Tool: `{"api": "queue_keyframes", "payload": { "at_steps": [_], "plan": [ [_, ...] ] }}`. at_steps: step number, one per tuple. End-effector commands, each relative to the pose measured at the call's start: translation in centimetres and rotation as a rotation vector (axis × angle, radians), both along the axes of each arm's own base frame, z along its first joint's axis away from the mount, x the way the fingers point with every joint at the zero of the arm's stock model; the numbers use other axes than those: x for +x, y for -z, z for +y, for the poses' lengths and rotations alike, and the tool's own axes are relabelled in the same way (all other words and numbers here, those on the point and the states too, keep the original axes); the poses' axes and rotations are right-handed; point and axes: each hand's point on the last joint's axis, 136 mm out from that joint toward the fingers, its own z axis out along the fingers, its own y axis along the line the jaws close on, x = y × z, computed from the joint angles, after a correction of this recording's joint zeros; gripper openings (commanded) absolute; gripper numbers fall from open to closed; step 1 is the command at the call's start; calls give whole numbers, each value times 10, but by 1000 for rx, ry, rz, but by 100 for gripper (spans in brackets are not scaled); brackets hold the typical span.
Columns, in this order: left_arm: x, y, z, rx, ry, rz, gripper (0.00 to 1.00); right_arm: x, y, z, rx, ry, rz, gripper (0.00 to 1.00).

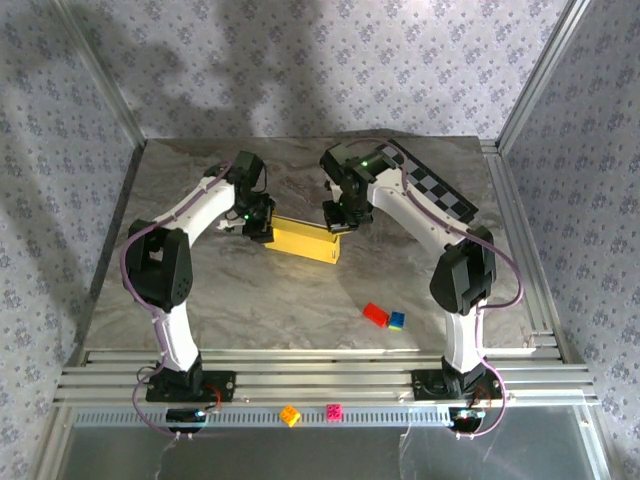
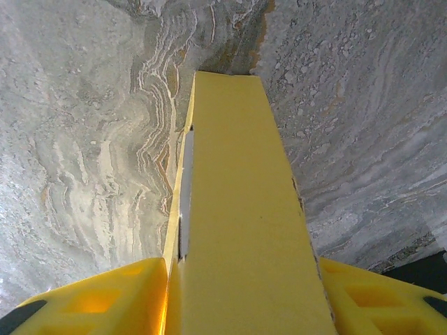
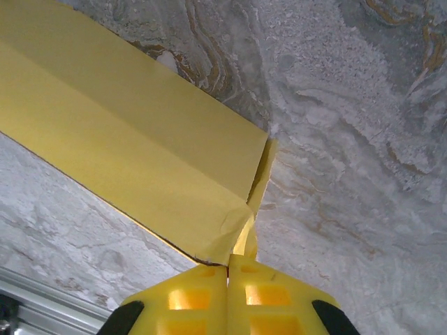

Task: Fold the paper box

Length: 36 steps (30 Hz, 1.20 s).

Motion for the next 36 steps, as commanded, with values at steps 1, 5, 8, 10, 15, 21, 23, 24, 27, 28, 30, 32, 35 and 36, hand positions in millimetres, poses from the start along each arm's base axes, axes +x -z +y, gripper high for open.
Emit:
{"api": "queue_keyframes", "payload": {
  "at_steps": [1, 5, 8, 10, 15, 21, 23, 24, 27, 28, 30, 32, 35, 36],
  "plan": [
    [-2, -5, -4, -4, -6, 3, 51, -3, -5, 7, 45, 91, 54, 0],
    [-2, -5, -4, -6, -7, 1, 51, -1, -5, 9, 61, 142, 61, 0],
    [-3, -3, -3, -3, -11, 4, 51, 1, -4, 9, 58, 149, 42, 0],
    [-3, -1, -3, -5, -14, 3, 50, 0, -2, 9, 65, 168, 34, 0],
    [-4, 2, -5, -7, -20, 5, 50, -1, 5, 6, 112, 262, 36, 0],
    [-4, 4, -5, -9, -17, 7, 49, 3, 2, 8, 174, 307, 15, 0],
    [-4, 3, -6, -9, -17, 7, 49, 5, -2, 9, 191, 318, 17, 0],
    [-4, 3, -6, -9, -16, 6, 49, 7, -5, 8, 197, 321, 19, 0],
    [-2, 1, -6, -11, -16, 1, 49, 10, -11, 9, 215, 332, 35, 0],
    [-1, 0, -6, -13, -12, -2, 50, 10, -11, 8, 220, 334, 47, 0],
    [0, -1, -5, -13, -3, -1, 52, 10, -13, 7, 235, 345, 73, 0],
    [1, -3, -6, -18, 0, -2, 55, 12, -15, 7, 252, 351, 92, 0],
    [1, -3, -5, -20, 2, -3, 57, 12, -18, 7, 272, 356, 109, 0],
    [1, -3, -5, -18, 2, -5, 57, 12, -17, 6, 267, 353, 109, 0]
  ]
}}
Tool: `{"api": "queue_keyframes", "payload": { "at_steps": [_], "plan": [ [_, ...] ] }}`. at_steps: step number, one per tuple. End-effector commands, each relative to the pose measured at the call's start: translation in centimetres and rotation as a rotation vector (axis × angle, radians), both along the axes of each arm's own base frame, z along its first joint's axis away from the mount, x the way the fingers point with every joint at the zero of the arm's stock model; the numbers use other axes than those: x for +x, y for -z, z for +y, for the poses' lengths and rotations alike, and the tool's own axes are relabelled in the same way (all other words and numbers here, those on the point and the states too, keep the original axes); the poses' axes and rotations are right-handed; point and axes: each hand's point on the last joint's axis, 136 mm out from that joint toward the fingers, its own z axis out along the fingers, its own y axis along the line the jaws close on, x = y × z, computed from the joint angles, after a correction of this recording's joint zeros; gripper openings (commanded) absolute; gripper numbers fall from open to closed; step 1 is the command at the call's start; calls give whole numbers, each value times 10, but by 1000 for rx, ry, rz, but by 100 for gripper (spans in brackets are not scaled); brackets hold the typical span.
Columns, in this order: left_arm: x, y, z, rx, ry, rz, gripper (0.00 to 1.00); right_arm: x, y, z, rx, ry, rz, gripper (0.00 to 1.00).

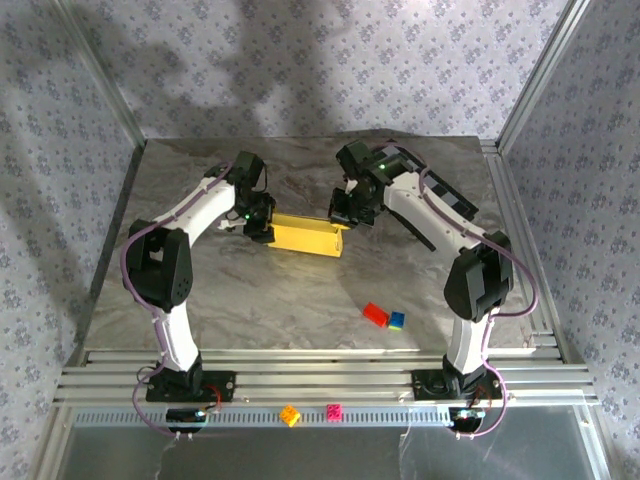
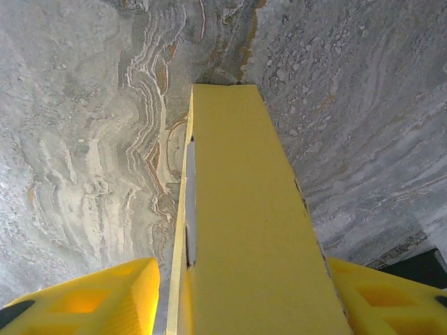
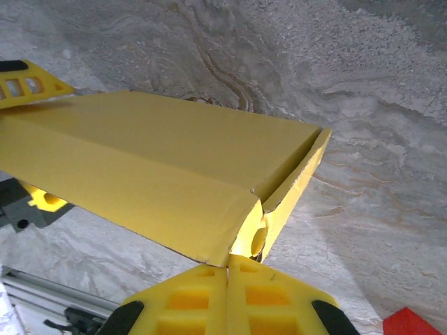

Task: Fold the paper box

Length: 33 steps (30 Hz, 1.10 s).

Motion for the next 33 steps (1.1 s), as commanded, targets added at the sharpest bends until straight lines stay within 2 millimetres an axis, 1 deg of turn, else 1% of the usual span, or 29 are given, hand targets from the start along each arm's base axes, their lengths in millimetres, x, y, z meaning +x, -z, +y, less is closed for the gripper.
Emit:
{"api": "queue_keyframes", "payload": {
  "at_steps": [1, 5, 10, 19, 25, 31, 33],
  "plan": [
    [-3, -3, -3, -9, 14, 9, 57, -2, -5, 3, 28, 3, 36, 0],
    [-2, -3, -4, -11, 12, 8, 56, -4, 6, 2, 24, -1, 47, 0],
    [-2, -2, -3, -9, 11, 9, 55, -5, 13, -1, 21, 2, 35, 0],
    [-2, 0, -2, -7, 11, 15, 54, -16, 25, -11, 13, -40, 31, 0],
    [-2, 0, -2, -3, 10, 14, 54, -17, 27, -20, -2, -63, 24, 0],
    [-2, 1, -1, 0, 9, 14, 53, -23, 32, -24, -50, -144, 24, 0],
    [-2, 2, -1, 2, 10, 16, 52, -24, 34, -24, -59, -156, 26, 0]
  ]
}}
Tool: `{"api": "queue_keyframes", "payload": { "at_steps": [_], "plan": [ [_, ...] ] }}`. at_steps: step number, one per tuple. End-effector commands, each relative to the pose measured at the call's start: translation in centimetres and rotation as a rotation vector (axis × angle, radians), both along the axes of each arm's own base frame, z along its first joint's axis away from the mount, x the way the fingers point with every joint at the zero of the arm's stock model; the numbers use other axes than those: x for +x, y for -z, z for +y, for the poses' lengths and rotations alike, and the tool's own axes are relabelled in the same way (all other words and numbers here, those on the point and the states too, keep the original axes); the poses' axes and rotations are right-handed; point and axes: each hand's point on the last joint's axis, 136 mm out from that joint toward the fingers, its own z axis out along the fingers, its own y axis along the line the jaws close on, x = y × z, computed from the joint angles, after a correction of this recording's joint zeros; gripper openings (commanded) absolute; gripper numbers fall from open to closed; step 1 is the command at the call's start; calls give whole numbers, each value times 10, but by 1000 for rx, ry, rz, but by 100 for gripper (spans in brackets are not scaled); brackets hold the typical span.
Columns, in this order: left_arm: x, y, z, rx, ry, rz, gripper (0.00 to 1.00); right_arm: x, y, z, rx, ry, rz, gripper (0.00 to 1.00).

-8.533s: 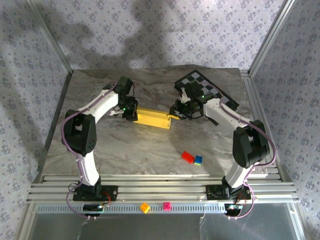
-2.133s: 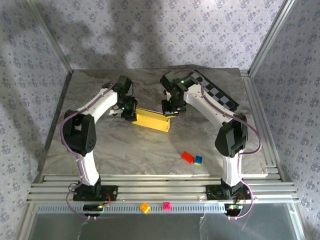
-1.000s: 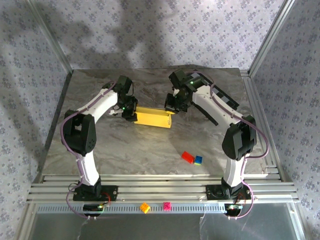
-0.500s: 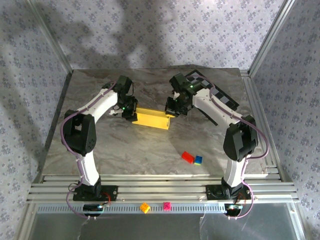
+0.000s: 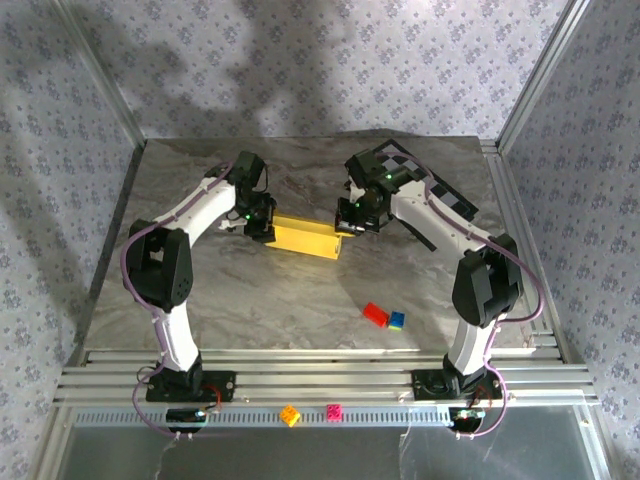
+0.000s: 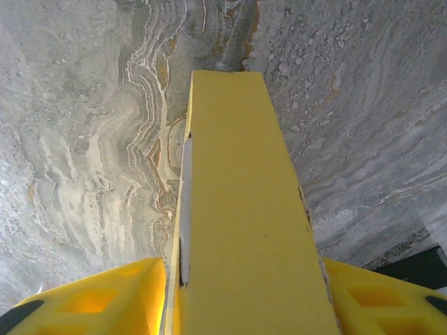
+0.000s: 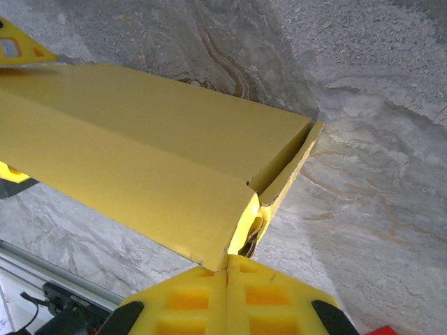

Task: Fold the paper box

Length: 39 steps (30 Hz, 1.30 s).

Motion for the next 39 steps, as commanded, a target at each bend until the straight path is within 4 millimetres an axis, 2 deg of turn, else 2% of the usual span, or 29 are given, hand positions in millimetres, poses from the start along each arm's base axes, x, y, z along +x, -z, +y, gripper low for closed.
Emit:
{"api": "queue_keyframes", "payload": {
  "at_steps": [1, 8, 14, 17, 19, 20, 22, 24, 26, 30, 33, 37, 39],
  "plan": [
    [-2, 2, 0, 7, 8, 16, 51, -15, 13, -14, -95, -44, 46, 0],
    [-3, 4, 1, 8, 6, 18, 50, -24, 22, -24, -231, -80, 34, 0],
    [-4, 7, 1, 11, 2, 18, 48, -25, 28, -24, -271, -104, 17, 0],
    [-5, 8, 1, 11, 3, 20, 47, -21, 14, -18, -234, -121, -25, 0],
    [-5, 8, 2, 15, 3, 18, 46, -17, -10, -13, -161, -105, -74, 0],
    [-5, 8, 2, 17, 2, 17, 46, -15, -22, -10, -117, -87, -92, 4],
    [-5, 7, 2, 14, 3, 15, 46, -10, -47, -6, 1, -25, -118, 21],
    [-5, 9, 2, 15, 2, 18, 46, -4, -63, -1, 142, 62, -113, 35],
    [-5, 9, 2, 16, 3, 17, 46, 4, -73, 0, 269, 165, -95, 43],
    [-4, 8, 2, 14, 2, 14, 46, 31, -71, -11, 486, 431, -16, 48],
    [-4, 8, 2, 16, 2, 15, 46, 41, -55, -13, 573, 561, 89, 42],
    [-6, 9, 3, 16, 2, 17, 45, 39, -40, -11, 578, 645, 208, 34],
    [-6, 9, 2, 16, 1, 16, 46, 35, -31, -12, 559, 664, 245, 33]
  ]
}}
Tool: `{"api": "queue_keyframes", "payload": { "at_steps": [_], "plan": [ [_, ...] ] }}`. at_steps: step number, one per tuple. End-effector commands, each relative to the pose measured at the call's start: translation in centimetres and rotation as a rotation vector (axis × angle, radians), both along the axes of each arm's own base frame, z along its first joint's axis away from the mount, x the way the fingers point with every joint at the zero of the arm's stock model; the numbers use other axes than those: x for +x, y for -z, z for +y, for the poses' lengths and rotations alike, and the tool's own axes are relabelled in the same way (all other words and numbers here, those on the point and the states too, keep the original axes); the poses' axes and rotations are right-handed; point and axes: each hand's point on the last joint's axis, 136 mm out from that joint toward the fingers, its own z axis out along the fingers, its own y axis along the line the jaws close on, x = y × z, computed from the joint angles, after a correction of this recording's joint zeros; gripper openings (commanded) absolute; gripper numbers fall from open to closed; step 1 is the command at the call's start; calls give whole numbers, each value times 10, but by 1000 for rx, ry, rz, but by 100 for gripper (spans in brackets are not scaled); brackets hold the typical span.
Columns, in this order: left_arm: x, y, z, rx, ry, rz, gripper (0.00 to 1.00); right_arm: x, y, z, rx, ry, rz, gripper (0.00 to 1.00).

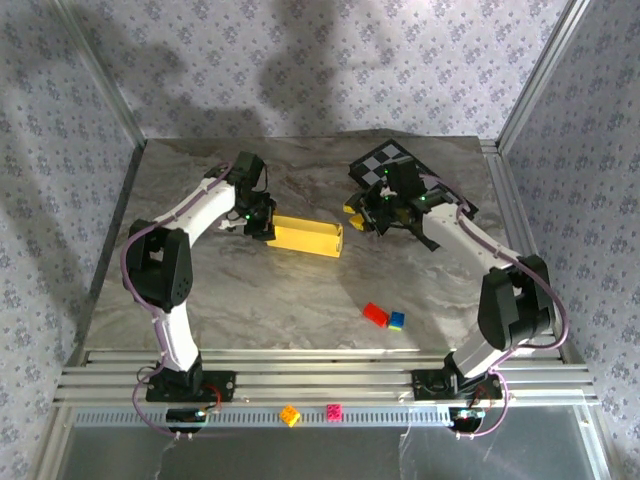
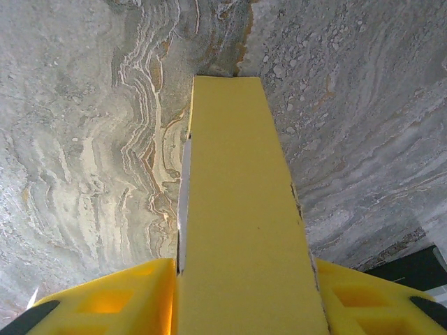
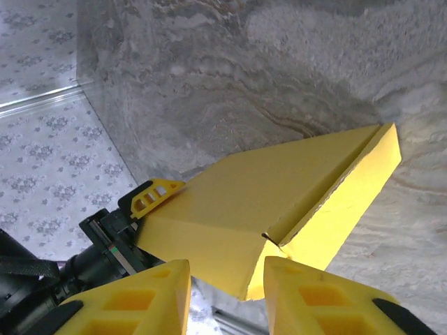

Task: Fold the paper box

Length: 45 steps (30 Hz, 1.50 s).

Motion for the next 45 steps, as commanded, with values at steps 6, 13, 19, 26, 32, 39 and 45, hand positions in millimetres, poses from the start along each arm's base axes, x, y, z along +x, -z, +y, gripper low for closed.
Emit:
{"api": "queue_keyframes", "payload": {
  "at_steps": [6, 13, 19, 26, 32, 39, 45],
  "plan": [
    [-6, 7, 3, 18, -2, 21, 45, -11, 11, 6, 71, 37, 140, 29],
    [-7, 7, 3, 21, 0, 24, 45, -16, 21, 12, 30, -49, 144, 25],
    [-7, 8, 3, 21, -1, 24, 46, -32, 30, 10, -64, -144, 154, 22],
    [-7, 10, 3, 22, -2, 29, 45, -38, 37, 5, -105, -169, 143, 19],
    [-7, 8, 4, 24, -4, 26, 46, -23, 7, -4, -114, -112, 22, 25],
    [-6, 8, 4, 21, -4, 23, 45, -7, -9, 9, -14, -68, -11, 38],
    [-7, 9, 4, 22, -4, 26, 45, -7, 6, 17, -3, -79, 31, 34]
  ]
}}
